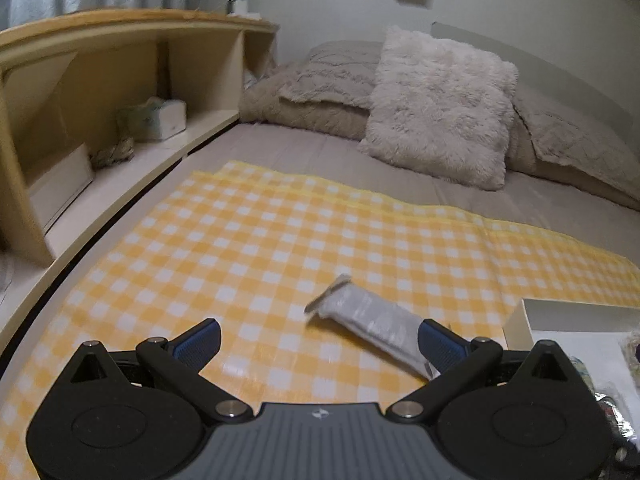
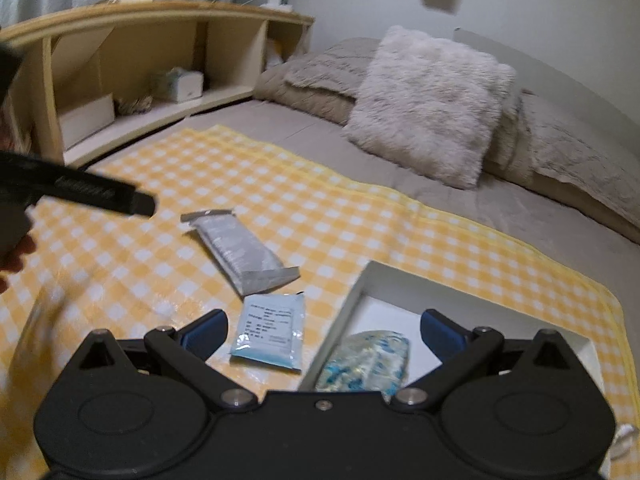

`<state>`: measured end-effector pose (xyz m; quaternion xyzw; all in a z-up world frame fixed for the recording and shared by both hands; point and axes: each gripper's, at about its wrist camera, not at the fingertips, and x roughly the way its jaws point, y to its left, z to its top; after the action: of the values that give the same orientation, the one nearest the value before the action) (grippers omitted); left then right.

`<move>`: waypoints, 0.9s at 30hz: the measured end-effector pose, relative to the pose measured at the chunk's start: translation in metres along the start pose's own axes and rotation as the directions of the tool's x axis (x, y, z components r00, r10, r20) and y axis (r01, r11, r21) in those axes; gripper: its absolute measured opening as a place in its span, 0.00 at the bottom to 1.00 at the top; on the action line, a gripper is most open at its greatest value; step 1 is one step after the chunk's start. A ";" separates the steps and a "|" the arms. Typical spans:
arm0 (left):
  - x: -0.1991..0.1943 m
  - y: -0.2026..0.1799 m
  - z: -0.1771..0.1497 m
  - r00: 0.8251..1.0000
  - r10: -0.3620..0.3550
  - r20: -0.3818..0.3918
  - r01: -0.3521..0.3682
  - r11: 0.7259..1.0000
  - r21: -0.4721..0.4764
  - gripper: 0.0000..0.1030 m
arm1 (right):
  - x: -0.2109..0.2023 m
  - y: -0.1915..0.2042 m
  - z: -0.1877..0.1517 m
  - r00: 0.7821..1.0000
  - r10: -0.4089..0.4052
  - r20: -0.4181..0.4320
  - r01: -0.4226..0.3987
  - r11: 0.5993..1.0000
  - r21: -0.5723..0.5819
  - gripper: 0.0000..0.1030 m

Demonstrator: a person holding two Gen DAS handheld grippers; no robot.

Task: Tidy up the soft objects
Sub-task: 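Grasp the grey foil packet with the left tool while the right tool approaches the blue-white sachet, then lift the grey foil packet with the left tool while the right tool grasps the blue-white sachet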

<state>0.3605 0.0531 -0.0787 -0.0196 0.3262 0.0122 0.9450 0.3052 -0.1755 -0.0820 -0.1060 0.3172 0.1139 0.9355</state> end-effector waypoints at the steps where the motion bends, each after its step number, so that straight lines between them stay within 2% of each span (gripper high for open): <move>1: 0.007 -0.002 0.001 1.000 -0.004 0.011 0.004 1.000 0.023 1.00 | 0.005 0.003 0.001 1.000 0.007 -0.008 -0.008 1.000 -0.008 1.00; 5: 0.032 -0.011 0.000 0.999 -0.020 0.035 0.016 0.992 0.123 1.00 | 0.026 0.013 0.001 0.998 0.039 -0.055 -0.041 0.998 -0.038 1.00; 8: 0.054 -0.016 0.000 0.999 -0.044 0.028 0.039 0.986 0.164 1.00 | 0.041 0.018 0.002 0.995 0.058 -0.084 -0.061 0.997 -0.041 0.99; 11: 0.075 -0.024 0.005 0.996 -0.086 -0.004 0.085 0.976 0.200 1.00 | 0.053 0.021 0.002 0.992 0.079 -0.097 -0.083 0.996 -0.034 0.95; 14: 0.094 -0.037 0.012 0.996 -0.078 -0.051 0.089 0.960 0.265 1.00 | 0.067 0.022 0.003 0.989 0.077 -0.126 -0.081 0.996 -0.030 0.94; 16: 0.102 -0.046 0.012 0.989 -0.136 -0.065 0.150 0.938 0.313 1.00 | 0.074 0.023 0.005 0.988 0.076 -0.135 -0.079 0.997 -0.015 0.94; 19: 0.112 -0.062 0.005 0.980 -0.171 -0.098 0.197 0.888 0.415 1.00 | 0.083 0.024 0.005 0.987 0.088 -0.133 -0.090 0.996 -0.006 0.94; 21: 0.120 -0.071 -0.002 0.978 -0.172 -0.122 0.209 0.858 0.469 1.00 | 0.090 0.026 0.004 0.985 0.089 -0.145 -0.094 0.995 -0.022 0.94; 23: 0.130 -0.076 -0.008 0.978 -0.146 -0.146 0.201 0.843 0.499 1.00 | 0.094 0.028 0.001 0.985 0.088 -0.150 -0.097 0.994 -0.053 0.94; 25: 0.139 -0.076 -0.014 0.982 -0.109 -0.153 0.173 0.844 0.507 1.00 | 0.096 0.032 0.001 0.986 0.080 -0.148 -0.095 0.990 -0.099 0.94; 27: 0.144 -0.071 -0.016 0.985 -0.094 -0.142 0.152 0.858 0.490 1.00 | 0.098 0.033 0.001 0.987 0.078 -0.143 -0.096 0.988 -0.120 0.94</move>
<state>0.4665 -0.0173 -0.1779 0.2039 0.3695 -0.1342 0.8966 0.3727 -0.1290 -0.1459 -0.1587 0.3778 0.1669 0.8968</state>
